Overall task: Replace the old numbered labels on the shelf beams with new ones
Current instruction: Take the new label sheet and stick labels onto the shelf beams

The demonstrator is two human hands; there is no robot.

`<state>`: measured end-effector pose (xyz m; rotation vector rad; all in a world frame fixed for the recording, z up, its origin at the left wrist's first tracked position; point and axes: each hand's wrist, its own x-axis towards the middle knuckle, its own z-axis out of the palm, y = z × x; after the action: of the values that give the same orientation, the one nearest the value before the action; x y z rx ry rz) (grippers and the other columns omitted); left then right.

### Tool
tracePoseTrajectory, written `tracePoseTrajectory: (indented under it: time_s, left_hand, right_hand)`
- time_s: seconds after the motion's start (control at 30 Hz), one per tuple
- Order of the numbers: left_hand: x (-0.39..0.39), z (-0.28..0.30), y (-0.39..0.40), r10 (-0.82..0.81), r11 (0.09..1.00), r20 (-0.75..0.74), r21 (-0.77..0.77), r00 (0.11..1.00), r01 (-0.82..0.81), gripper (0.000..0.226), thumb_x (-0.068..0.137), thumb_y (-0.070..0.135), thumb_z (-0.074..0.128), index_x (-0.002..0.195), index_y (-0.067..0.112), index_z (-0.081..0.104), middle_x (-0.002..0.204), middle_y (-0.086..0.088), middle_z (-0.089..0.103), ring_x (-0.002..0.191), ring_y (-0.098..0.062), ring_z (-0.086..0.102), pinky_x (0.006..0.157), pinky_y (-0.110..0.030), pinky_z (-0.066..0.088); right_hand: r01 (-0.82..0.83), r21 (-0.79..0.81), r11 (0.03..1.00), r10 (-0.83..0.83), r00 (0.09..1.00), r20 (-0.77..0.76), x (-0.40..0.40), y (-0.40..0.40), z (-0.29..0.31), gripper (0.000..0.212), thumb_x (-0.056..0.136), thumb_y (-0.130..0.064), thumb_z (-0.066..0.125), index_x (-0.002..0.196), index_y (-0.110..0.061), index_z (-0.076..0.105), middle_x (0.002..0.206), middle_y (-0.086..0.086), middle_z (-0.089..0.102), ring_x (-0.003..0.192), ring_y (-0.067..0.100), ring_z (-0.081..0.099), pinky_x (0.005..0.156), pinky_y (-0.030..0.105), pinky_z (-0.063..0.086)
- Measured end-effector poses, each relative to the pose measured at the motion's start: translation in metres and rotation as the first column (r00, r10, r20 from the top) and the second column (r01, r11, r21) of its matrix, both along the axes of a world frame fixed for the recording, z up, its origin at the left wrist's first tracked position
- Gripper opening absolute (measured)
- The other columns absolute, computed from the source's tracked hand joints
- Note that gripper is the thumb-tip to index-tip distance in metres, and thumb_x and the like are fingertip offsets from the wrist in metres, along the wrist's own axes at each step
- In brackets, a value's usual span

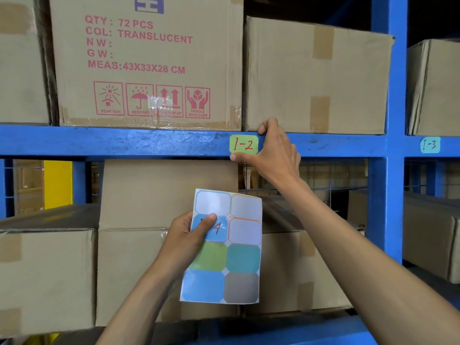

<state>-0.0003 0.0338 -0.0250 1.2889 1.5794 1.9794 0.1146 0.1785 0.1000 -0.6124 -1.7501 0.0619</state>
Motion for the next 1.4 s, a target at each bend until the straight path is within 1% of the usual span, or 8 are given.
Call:
tracePoseTrajectory:
  time_s: [0.23, 0.37, 0.5, 0.7, 0.87, 1.0, 1.17, 1.4]
  left_hand:
    - [0.003, -0.011, -0.002, 0.03, 1.0, 0.044, 0.007, 0.999, -0.03, 0.027, 0.095, 0.03, 0.06, 0.093, 0.007, 0.073, 0.09, -0.017, 0.078, 0.08, -0.036, 0.074, 0.074, -0.048, 0.059]
    - [0.008, -0.023, 0.001, 0.044, 0.999, 0.094, 0.025, 0.995, -0.047, 0.035, 0.099, 0.032, 0.052, 0.095, 0.005, 0.074, 0.084, -0.014, 0.078, 0.067, -0.023, 0.073, 0.056, -0.028, 0.056]
    - [0.024, -0.04, 0.002, 0.025, 0.996, 0.208, 0.08, 0.978, -0.042, 0.031, 0.1, 0.03, 0.052, 0.093, 0.009, 0.073, 0.087, -0.017, 0.078, 0.069, -0.026, 0.073, 0.057, -0.033, 0.059]
    - [0.045, -0.068, 0.004, -0.033, 0.993, 0.363, 0.118, 0.931, -0.011, 0.032, 0.097, 0.032, 0.056, 0.102, 0.007, 0.075, 0.095, -0.017, 0.078, 0.085, -0.034, 0.074, 0.077, -0.046, 0.061]
    - [0.055, -0.087, 0.005, -0.05, 0.994, 0.462, 0.112, 0.885, -0.003, 0.034, 0.098, 0.03, 0.053, 0.106, 0.002, 0.072, 0.094, -0.018, 0.077, 0.073, -0.024, 0.073, 0.062, -0.031, 0.061]
    - [0.055, -0.096, -0.001, -0.075, 0.996, 0.497, 0.081, 0.864, 0.039, 0.032, 0.099, 0.027, 0.052, 0.106, 0.003, 0.072, 0.092, -0.015, 0.078, 0.071, -0.022, 0.073, 0.061, -0.03, 0.061]
    - [0.047, -0.109, -0.012, -0.038, 0.999, 0.554, 0.002, 0.831, 0.045, 0.033, 0.096, 0.028, 0.055, 0.112, 0.003, 0.07, 0.106, -0.024, 0.074, 0.094, -0.038, 0.069, 0.089, -0.054, 0.056]
    - [0.038, -0.13, -0.019, -0.012, 0.994, 0.603, -0.082, 0.798, 0.078, 0.032, 0.094, 0.031, 0.054, 0.103, 0.007, 0.073, 0.101, -0.022, 0.075, 0.083, -0.032, 0.069, 0.09, -0.05, 0.054]
  right_hand:
    - [-0.445, -0.08, 0.892, 0.429, 0.888, -0.163, 0.024, -0.014, -0.041, 0.026, 0.081, -0.031, 0.077, 0.093, -0.015, 0.059, 0.067, 0.003, 0.054, 0.06, 0.01, 0.047, 0.063, 0.033, 0.047]
    - [-0.47, -0.112, 0.876, 0.47, 0.882, -0.029, 0.037, -0.036, -0.094, 0.015, 0.079, -0.034, 0.078, 0.082, -0.021, 0.071, 0.06, -0.007, 0.061, 0.054, 0.016, 0.047, 0.053, 0.033, 0.044]
    - [-0.388, -0.243, 0.889, 0.407, 0.913, 0.033, 0.037, -0.051, -0.147, 0.027, 0.072, -0.049, 0.077, 0.091, -0.03, 0.076, 0.064, -0.011, 0.068, 0.048, 0.003, 0.049, 0.053, 0.032, 0.046]
    - [-0.304, -0.333, 0.892, 0.311, 0.95, -0.034, 0.037, -0.066, -0.189, 0.042, 0.067, -0.052, 0.081, 0.103, -0.031, 0.076, 0.082, -0.015, 0.075, 0.06, -0.009, 0.056, 0.064, 0.019, 0.045]
    - [-0.31, -0.365, 0.878, 0.269, 0.95, -0.158, 0.031, -0.075, -0.21, 0.017, 0.068, -0.034, 0.086, 0.081, -0.028, 0.077, 0.07, -0.014, 0.073, 0.062, -0.002, 0.063, 0.066, 0.024, 0.054]
    - [-0.427, -0.372, 0.825, 0.377, 0.904, -0.202, 0.03, -0.078, -0.223, 0.014, 0.072, -0.019, 0.085, 0.07, -0.019, 0.071, 0.065, -0.012, 0.068, 0.06, -0.001, 0.06, 0.058, 0.014, 0.047]
    - [-0.532, -0.43, 0.73, 0.509, 0.842, -0.178, 0.035, -0.077, -0.247, 0.011, 0.075, -0.016, 0.083, 0.078, -0.016, 0.072, 0.076, -0.008, 0.072, 0.075, 0.006, 0.067, 0.067, 0.02, 0.055]
    - [-0.58, -0.45, 0.679, 0.559, 0.806, -0.197, 0.033, -0.082, -0.273, 0.012, 0.075, -0.009, 0.082, 0.077, -0.011, 0.07, 0.079, -0.003, 0.072, 0.077, 0.014, 0.069, 0.071, 0.038, 0.061]
